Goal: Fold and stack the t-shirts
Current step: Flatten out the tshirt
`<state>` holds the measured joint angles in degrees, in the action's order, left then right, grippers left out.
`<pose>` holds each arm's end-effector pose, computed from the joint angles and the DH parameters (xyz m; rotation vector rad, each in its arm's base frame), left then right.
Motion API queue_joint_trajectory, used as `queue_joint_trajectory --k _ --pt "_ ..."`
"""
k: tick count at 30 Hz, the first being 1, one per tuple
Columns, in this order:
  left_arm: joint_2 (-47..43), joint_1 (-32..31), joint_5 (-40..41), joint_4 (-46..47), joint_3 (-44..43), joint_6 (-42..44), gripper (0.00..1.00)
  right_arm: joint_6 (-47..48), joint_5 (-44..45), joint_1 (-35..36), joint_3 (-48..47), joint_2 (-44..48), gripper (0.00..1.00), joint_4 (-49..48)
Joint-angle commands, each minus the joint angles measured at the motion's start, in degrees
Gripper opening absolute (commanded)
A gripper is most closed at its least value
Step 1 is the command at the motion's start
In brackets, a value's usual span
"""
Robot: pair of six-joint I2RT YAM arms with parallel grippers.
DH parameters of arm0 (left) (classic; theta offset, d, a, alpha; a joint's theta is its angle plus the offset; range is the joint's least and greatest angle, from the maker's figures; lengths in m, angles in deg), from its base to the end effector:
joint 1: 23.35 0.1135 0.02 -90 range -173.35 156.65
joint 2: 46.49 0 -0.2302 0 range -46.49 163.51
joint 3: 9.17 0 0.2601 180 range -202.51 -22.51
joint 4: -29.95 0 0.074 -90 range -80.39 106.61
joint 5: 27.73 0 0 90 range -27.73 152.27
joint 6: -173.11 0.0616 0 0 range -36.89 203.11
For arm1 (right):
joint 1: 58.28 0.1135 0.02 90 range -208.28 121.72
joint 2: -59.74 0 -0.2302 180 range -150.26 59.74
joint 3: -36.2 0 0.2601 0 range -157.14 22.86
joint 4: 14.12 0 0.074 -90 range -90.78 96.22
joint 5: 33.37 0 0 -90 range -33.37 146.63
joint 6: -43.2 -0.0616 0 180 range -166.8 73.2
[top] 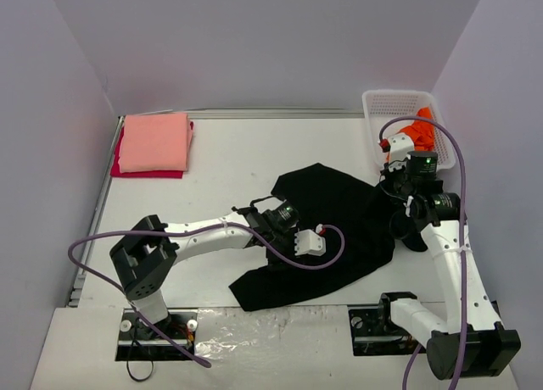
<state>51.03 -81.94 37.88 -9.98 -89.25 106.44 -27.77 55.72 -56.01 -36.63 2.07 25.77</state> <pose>0.1703 -0.3277 0.1542 1.8440 1.8712 -0.7724 0.2708 0.0117 0.3193 -0.3808 1.9700 -0.1715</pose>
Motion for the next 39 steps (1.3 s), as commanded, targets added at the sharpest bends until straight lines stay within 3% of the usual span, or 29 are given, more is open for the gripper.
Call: queue_joint_trajectory --k 1,13,26,39 --pt "-0.13 -0.47 0.47 0.05 -2.43 -0.57 0.54 -0.66 -1.64 -0.33 0.86 0.10 0.00 -1.76" --pt "2.86 -1.53 -2.60 -4.61 -6.12 -0.04 0.43 -0.31 -1.56 -0.33 3.14 -0.78 0.00 -3.60" --pt "5.40 -2.23 -4.10 -7.86 -6.82 1.80 0.42 -0.13 -0.94 -0.24 4.11 -1.31 0.00 -4.40" --pt "7.34 -2.85 -3.22 -9.01 -7.27 2.33 0.27 0.05 -1.11 -0.33 4.99 -1.83 0.00 -4.92"
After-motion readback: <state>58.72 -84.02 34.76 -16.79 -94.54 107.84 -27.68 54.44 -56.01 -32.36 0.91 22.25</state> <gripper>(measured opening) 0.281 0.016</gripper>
